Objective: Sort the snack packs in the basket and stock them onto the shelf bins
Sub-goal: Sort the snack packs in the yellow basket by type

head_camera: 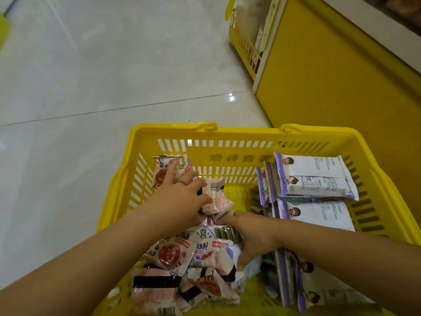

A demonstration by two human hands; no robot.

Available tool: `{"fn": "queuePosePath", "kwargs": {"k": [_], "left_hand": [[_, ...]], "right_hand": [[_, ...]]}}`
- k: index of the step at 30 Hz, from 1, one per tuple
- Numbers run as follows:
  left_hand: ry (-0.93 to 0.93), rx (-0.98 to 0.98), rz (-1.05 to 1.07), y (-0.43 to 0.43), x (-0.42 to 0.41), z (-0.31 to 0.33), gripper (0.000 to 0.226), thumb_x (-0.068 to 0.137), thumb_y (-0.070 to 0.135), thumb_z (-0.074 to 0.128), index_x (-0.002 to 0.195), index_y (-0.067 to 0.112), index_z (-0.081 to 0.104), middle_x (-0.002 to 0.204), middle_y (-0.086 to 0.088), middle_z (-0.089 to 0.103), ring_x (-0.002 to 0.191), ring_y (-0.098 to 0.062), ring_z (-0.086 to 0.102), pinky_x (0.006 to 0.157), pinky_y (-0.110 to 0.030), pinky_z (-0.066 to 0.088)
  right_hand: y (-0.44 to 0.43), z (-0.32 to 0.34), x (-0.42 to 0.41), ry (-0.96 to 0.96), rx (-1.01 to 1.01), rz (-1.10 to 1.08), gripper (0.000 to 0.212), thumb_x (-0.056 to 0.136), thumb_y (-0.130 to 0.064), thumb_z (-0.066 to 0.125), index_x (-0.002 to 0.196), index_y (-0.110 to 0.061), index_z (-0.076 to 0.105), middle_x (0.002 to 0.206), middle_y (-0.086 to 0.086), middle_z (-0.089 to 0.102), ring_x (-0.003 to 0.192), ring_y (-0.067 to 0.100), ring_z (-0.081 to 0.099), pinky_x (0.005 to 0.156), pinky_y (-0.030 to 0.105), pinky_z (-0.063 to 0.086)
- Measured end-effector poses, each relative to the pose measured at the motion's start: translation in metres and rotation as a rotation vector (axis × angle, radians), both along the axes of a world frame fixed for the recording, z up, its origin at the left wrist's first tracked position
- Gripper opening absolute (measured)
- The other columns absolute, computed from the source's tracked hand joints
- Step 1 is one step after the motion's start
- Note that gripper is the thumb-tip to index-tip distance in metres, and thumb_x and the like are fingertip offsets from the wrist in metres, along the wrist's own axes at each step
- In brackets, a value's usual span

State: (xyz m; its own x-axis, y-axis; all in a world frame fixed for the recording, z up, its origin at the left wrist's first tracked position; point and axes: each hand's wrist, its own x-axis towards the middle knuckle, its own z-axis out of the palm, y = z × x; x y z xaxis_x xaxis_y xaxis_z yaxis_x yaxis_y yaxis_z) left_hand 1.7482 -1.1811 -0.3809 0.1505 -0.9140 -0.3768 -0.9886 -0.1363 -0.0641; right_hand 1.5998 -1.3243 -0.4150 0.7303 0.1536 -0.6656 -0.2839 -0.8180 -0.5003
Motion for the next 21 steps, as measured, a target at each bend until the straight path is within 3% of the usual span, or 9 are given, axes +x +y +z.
{"fn": "queuePosePath", "kwargs": {"k": [1, 2, 4, 6, 9, 13, 16, 19, 21], "left_hand": [[0.060, 0.001, -0.001, -0.001, -0.002, 0.001, 0.047, 0.095, 0.042, 0.049, 0.140, 0.036, 0.037, 0.152, 0.001, 0.029, 0.141, -0.025, 0.024, 0.115, -0.059, -0.002], [0.151, 0.008, 0.017, -0.002, -0.004, 0.003, 0.046, 0.096, 0.041, 0.049, 0.140, 0.034, 0.039, 0.146, 0.003, 0.038, 0.132, -0.021, 0.038, 0.114, -0.051, 0.024], [0.364, 0.067, 0.088, -0.004, -0.013, 0.003, 0.043, 0.096, 0.038, 0.051, 0.137, 0.032, 0.042, 0.135, 0.005, 0.050, 0.114, -0.017, 0.053, 0.092, -0.037, 0.046], [0.483, 0.194, 0.125, -0.003, -0.020, 0.000, 0.045, 0.095, 0.036, 0.054, 0.137, 0.031, 0.041, 0.128, 0.002, 0.056, 0.104, -0.017, 0.056, 0.082, -0.033, 0.048], [0.499, 0.351, 0.132, -0.003, -0.022, -0.006, 0.047, 0.094, 0.033, 0.056, 0.138, 0.027, 0.042, 0.124, -0.002, 0.057, 0.103, -0.021, 0.057, 0.083, -0.035, 0.049], [0.538, 0.374, 0.154, -0.004, -0.016, -0.006, 0.033, 0.090, 0.034, 0.062, 0.121, 0.024, 0.055, 0.095, 0.005, 0.051, 0.082, -0.015, 0.053, 0.070, -0.028, 0.042], [0.586, 0.339, 0.190, -0.003, -0.007, -0.004, 0.025, 0.089, 0.035, 0.065, 0.110, 0.026, 0.055, 0.099, 0.003, 0.054, 0.085, -0.017, 0.056, 0.070, -0.028, 0.045], [0.652, 0.229, 0.264, -0.001, 0.005, 0.007, 0.014, 0.088, 0.032, 0.067, 0.097, 0.033, 0.055, 0.098, 0.009, 0.057, 0.082, -0.010, 0.058, 0.069, -0.027, 0.048], [0.637, 0.163, 0.322, -0.001, 0.016, 0.021, 0.014, 0.088, 0.032, 0.066, 0.093, 0.038, 0.054, 0.093, 0.015, 0.058, 0.080, -0.005, 0.058, 0.067, -0.024, 0.048]], "right_hand": [[0.000, 0.002, 0.000, -0.020, 0.009, -0.003, 0.103, 0.067, -0.038, 0.085, 0.149, -0.024, 0.023, 0.151, 0.002, 0.032, 0.134, 0.023, 0.035, 0.110, 0.036, 0.034], [0.001, 0.004, -0.001, -0.033, 0.024, -0.013, 0.100, 0.067, -0.037, 0.085, 0.148, -0.023, 0.027, 0.150, 0.000, 0.034, 0.133, 0.022, 0.038, 0.109, 0.036, 0.035], [0.001, 0.007, -0.005, -0.059, 0.072, -0.047, 0.095, 0.068, -0.035, 0.085, 0.145, -0.024, 0.030, 0.148, -0.003, 0.038, 0.130, 0.018, 0.040, 0.107, 0.031, 0.037], [0.004, 0.010, -0.011, -0.077, 0.117, -0.083, 0.092, 0.071, -0.033, 0.083, 0.146, -0.026, 0.030, 0.149, -0.006, 0.035, 0.131, 0.014, 0.038, 0.105, 0.026, 0.035], [0.007, 0.013, -0.016, -0.117, 0.120, -0.072, 0.089, 0.075, -0.034, 0.080, 0.147, -0.030, 0.029, 0.149, -0.008, 0.033, 0.132, 0.012, 0.036, 0.107, 0.027, 0.034], [0.007, 0.022, -0.020, -0.191, 0.096, -0.035, 0.087, 0.080, -0.034, 0.075, 0.148, -0.036, 0.022, 0.146, -0.009, 0.031, 0.130, 0.010, 0.034, 0.104, 0.024, 0.032], [0.004, 0.034, -0.024, -0.252, 0.098, -0.058, 0.087, 0.082, -0.032, 0.074, 0.148, -0.041, 0.018, 0.147, -0.014, 0.032, 0.129, 0.005, 0.033, 0.101, 0.017, 0.028], [-0.002, 0.048, -0.026, -0.301, 0.101, -0.170, 0.087, 0.083, -0.028, 0.073, 0.145, -0.050, 0.016, 0.118, -0.033, 0.047, 0.104, -0.008, 0.046, 0.089, 0.004, 0.035], [-0.006, 0.060, -0.023, -0.343, 0.138, -0.300, 0.084, 0.084, -0.027, 0.072, 0.145, -0.050, 0.019, 0.102, -0.034, 0.052, 0.094, -0.012, 0.052, 0.085, 0.004, 0.043]]}}
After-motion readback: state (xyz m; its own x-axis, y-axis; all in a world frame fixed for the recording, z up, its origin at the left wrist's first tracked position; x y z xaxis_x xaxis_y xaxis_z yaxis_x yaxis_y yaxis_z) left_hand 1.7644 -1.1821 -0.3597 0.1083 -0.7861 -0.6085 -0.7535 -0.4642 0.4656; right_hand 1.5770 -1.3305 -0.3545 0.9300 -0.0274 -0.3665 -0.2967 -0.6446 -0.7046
